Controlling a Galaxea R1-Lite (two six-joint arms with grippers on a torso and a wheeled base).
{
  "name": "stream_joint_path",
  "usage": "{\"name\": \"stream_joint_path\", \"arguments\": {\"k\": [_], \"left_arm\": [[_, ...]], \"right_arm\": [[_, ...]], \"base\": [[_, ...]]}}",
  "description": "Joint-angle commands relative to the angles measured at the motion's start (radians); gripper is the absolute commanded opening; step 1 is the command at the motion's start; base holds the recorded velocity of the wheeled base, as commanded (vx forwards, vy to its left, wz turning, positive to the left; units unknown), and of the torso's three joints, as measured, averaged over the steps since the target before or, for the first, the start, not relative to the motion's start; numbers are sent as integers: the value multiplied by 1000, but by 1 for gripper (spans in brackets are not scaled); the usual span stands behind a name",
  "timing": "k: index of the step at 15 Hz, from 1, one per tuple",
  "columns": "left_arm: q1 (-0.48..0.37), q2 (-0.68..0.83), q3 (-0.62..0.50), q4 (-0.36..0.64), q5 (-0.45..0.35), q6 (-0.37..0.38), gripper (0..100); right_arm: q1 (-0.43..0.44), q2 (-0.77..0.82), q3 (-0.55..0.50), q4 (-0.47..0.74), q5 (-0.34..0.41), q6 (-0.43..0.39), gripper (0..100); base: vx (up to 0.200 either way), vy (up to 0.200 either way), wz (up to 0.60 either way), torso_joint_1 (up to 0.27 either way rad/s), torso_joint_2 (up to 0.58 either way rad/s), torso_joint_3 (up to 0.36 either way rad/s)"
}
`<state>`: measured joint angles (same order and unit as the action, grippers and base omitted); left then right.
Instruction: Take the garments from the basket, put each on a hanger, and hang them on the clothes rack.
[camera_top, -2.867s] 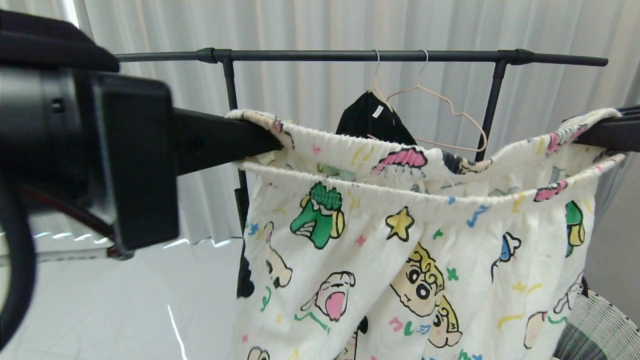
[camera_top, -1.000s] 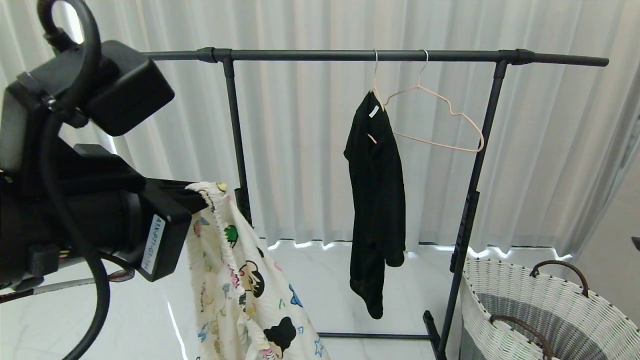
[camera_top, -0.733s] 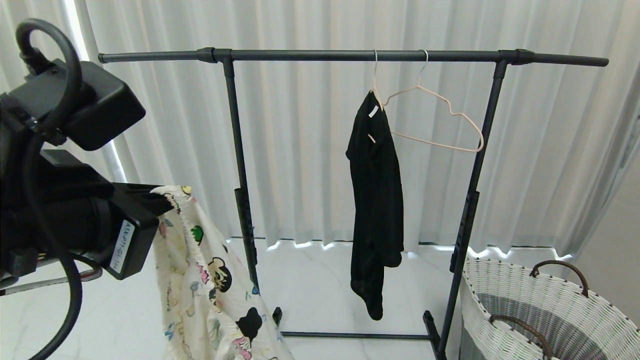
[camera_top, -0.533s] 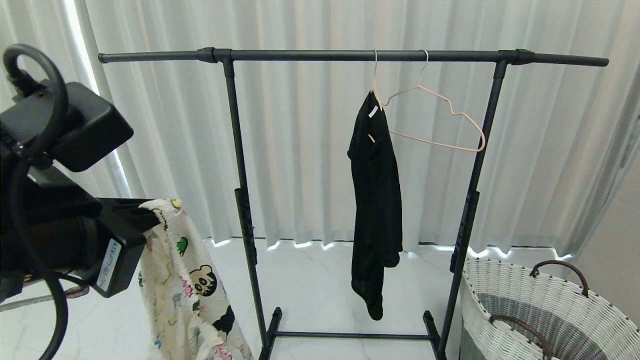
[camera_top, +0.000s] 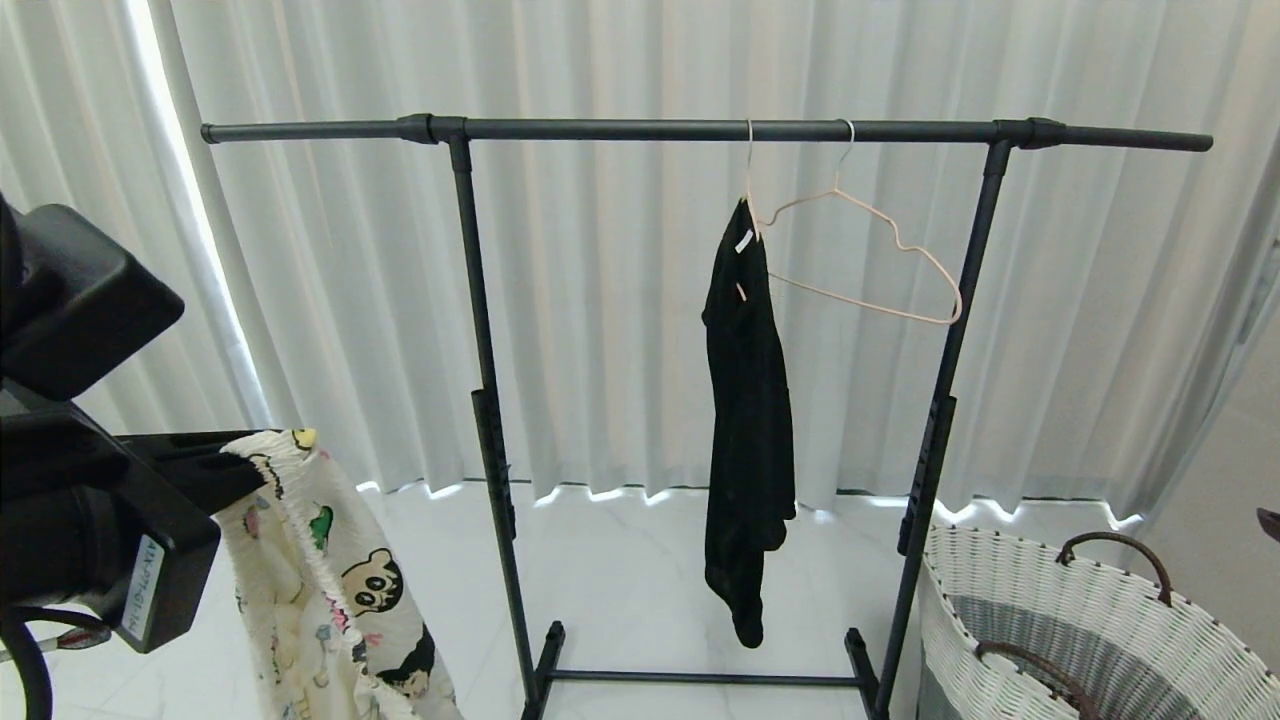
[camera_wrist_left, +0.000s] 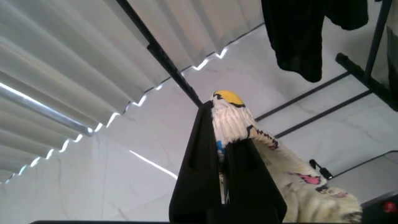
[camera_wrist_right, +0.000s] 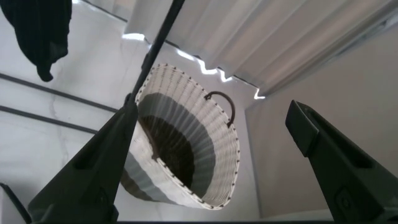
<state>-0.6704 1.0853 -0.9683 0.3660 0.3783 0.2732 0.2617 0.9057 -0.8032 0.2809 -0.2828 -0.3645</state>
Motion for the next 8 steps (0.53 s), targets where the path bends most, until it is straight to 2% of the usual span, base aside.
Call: {"name": "stream_joint_path", "arguments": {"k": [1, 8], "left_arm": [[0, 2, 0, -5, 1, 0, 0], [0, 7, 11, -21, 1, 0, 0]], "right_arm": [[1, 4, 1, 0, 1, -1, 100], [1, 9, 1, -2, 20, -4, 100]], "base": [[0, 0, 0, 144, -422, -266], [0, 0, 0, 190, -459, -276]]}}
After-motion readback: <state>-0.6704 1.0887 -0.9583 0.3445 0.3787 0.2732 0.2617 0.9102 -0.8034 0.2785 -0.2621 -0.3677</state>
